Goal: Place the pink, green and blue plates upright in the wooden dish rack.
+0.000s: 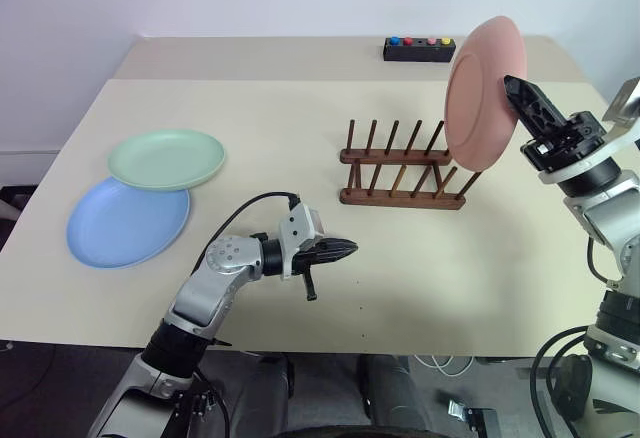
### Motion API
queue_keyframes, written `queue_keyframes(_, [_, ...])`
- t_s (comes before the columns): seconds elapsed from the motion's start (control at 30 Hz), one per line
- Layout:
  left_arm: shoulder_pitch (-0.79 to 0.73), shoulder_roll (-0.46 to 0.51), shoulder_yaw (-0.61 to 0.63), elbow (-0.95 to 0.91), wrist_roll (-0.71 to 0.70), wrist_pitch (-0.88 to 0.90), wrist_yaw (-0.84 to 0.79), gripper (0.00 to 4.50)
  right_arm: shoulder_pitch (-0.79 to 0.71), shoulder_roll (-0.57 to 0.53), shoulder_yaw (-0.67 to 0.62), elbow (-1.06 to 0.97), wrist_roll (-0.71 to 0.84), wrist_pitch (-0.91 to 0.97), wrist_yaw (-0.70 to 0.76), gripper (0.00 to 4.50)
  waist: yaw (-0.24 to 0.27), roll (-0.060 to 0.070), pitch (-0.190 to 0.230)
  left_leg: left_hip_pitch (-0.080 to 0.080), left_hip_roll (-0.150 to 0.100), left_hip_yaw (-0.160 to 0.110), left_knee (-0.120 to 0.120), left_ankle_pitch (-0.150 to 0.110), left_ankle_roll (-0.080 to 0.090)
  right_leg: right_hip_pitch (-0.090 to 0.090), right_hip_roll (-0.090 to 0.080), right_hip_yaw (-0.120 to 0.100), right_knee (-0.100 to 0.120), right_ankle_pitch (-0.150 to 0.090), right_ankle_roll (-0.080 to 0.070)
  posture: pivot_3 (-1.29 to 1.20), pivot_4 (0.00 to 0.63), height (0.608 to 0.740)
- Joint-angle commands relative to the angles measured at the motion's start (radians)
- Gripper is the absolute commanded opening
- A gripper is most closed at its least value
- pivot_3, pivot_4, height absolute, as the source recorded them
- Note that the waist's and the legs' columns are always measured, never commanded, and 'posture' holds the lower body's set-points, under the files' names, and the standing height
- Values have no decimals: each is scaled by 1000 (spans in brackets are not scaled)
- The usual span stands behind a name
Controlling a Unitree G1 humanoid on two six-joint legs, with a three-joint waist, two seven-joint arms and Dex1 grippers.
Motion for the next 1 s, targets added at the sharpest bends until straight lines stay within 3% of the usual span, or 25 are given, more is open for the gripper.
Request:
queue_keyframes(0.03, [2, -9, 29, -40, -18, -36, 9, 9, -11, 6, -39, -2, 42, -1, -12, 28, 0, 0, 0, 0, 0, 0, 0, 0, 0, 0, 0, 0, 0, 0, 0, 0, 150, 734])
queue_keyframes(0.53, [-5, -34, 57, -31, -30, -68, 25, 9, -6, 18, -59, 30, 90, 10, -50, 28, -1, 0, 0, -1, 0, 0, 0, 0, 0, -1, 0, 0, 0, 0, 0, 0, 150, 734])
queue_keyframes(0.67, [-4, -32, 52, -26, -23, -70, 24, 9, -1, 19, -59, 28, 78, 4, -54, 1354, 0, 0, 0, -1, 0, 0, 0, 0, 0, -1, 0, 0, 0, 0, 0, 0, 150, 734])
queue_keyframes(0.83, [-2, -31, 51, -27, -23, -69, 23, 9, -3, 23, -59, 26, 46, -22, -73, 3948, 0, 0, 0, -1, 0, 0, 0, 0, 0, -1, 0, 0, 0, 0, 0, 0, 150, 734])
queue_keyframes(1.0, [4, -29, 51, -29, -19, -71, 25, 9, -25, 19, -89, 50, -16, -106, -73, 3948, 0, 0, 0, -1, 0, 0, 0, 0, 0, -1, 0, 0, 0, 0, 0, 0, 150, 734])
